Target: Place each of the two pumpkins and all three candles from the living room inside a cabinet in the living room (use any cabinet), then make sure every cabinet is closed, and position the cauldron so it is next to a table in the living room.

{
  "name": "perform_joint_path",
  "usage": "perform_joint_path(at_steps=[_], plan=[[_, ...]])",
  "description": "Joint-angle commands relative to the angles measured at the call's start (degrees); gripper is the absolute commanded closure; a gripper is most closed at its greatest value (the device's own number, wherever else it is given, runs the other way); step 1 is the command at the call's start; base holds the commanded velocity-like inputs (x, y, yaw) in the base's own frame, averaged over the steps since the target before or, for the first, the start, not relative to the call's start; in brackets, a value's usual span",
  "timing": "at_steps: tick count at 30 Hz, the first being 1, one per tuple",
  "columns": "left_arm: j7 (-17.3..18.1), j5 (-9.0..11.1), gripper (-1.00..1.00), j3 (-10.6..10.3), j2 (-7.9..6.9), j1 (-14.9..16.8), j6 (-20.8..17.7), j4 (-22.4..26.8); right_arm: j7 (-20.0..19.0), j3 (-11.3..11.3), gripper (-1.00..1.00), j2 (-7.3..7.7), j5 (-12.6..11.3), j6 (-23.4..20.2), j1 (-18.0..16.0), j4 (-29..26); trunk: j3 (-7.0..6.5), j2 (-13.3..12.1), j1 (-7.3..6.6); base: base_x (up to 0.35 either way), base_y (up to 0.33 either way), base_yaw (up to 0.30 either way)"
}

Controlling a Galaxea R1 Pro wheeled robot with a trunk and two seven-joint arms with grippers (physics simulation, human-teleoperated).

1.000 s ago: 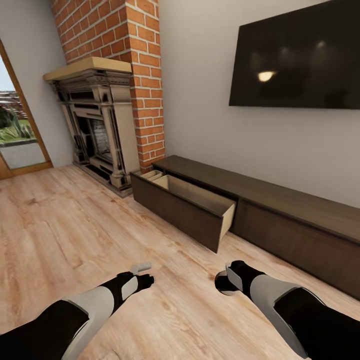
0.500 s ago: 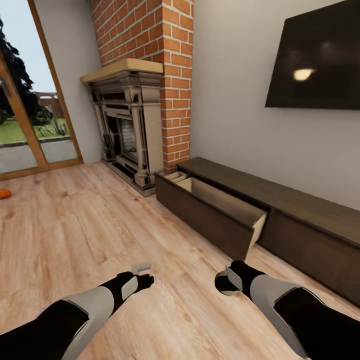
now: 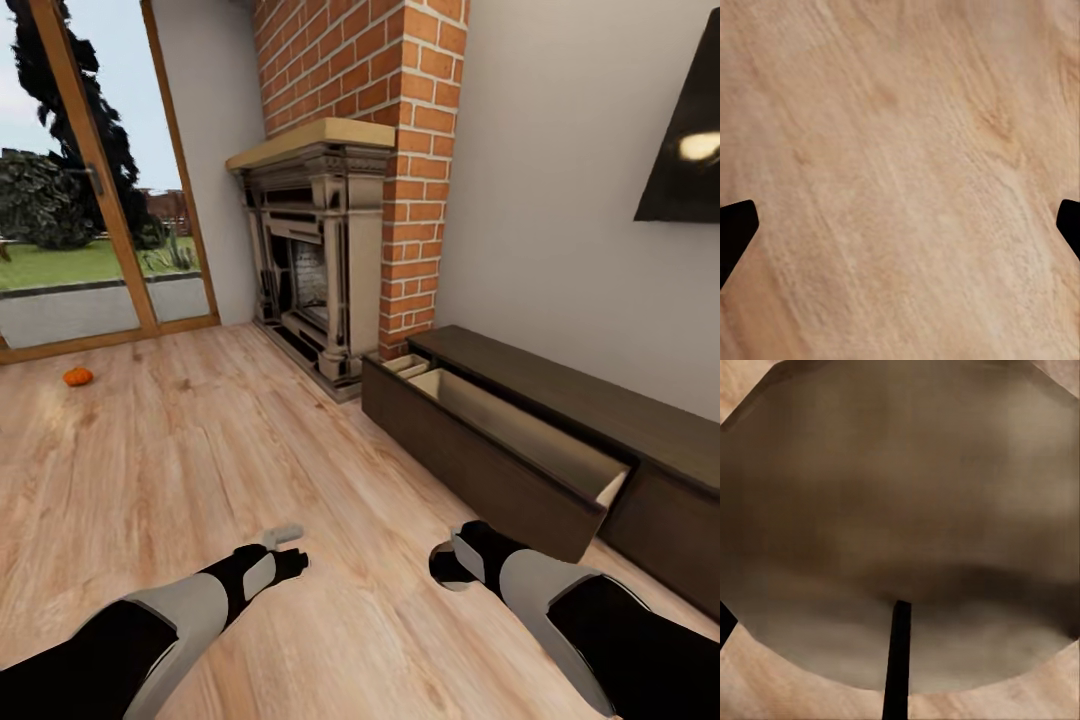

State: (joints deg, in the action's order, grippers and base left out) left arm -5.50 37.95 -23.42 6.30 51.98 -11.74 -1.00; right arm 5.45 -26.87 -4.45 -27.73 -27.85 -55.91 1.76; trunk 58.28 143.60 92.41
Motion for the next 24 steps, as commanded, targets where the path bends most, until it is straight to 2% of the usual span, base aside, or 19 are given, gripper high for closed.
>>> perform_joint_path(at_steps=[1, 11, 24], plan=[[-0.1, 0.5, -1.00, -0.5, 0.03, 0.1, -0.1, -0.1, 0.3, -0.4, 1.00, -0.03, -0.6, -0.1, -0.1, 0.1, 0.00, 0.0, 0.02, 0.271, 0.184, 0.236], [-0.1, 0.5, -1.00, -0.5, 0.03, 0.1, -0.1, -0.1, 0.3, -0.4, 1.00, -0.03, -0.6, -0.1, -0.1, 0.1, -0.52, 0.0, 0.02, 0.280, 0.172, 0.225], [-0.1, 0.5, -1.00, -0.5, 0.03, 0.1, -0.1, -0.1, 0.3, -0.4, 1.00, -0.03, -0.6, -0.1, -0.1, 0.1, -0.55, 0.0, 0.02, 0.301, 0.136, 0.012]])
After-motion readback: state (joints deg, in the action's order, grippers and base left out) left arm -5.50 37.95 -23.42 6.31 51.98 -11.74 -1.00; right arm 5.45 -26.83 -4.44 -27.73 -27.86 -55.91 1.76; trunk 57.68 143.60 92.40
